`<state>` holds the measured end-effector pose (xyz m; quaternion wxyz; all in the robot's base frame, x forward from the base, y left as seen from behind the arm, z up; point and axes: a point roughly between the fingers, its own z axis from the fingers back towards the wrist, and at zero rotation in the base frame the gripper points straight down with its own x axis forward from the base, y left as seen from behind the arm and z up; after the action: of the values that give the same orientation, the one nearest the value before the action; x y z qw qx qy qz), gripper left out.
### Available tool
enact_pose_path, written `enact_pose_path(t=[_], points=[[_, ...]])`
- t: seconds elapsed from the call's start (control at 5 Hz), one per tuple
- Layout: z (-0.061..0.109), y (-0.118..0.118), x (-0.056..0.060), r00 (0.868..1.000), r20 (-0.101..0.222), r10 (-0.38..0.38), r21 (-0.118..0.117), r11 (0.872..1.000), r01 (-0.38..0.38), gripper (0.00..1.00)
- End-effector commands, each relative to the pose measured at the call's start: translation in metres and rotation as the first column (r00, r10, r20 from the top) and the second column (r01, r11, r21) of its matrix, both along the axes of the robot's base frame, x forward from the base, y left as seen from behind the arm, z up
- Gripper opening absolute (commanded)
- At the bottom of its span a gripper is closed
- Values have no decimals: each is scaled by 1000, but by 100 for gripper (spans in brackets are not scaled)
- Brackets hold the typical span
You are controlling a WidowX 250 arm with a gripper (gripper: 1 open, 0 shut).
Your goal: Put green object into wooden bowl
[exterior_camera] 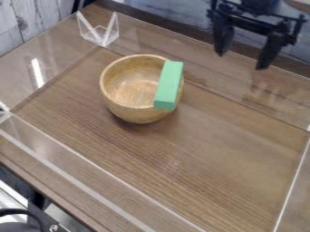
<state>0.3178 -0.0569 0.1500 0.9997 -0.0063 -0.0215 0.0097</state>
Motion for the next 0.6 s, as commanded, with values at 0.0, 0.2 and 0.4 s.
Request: enact_pose_path(t=[0.0, 0.2, 0.4], points=[[11, -1, 0, 998, 50, 47, -5, 999, -47, 100], [6, -15, -7, 998, 33, 58, -13, 998, -58, 100], [6, -23, -8, 997, 36, 74, -13, 997, -74, 100]])
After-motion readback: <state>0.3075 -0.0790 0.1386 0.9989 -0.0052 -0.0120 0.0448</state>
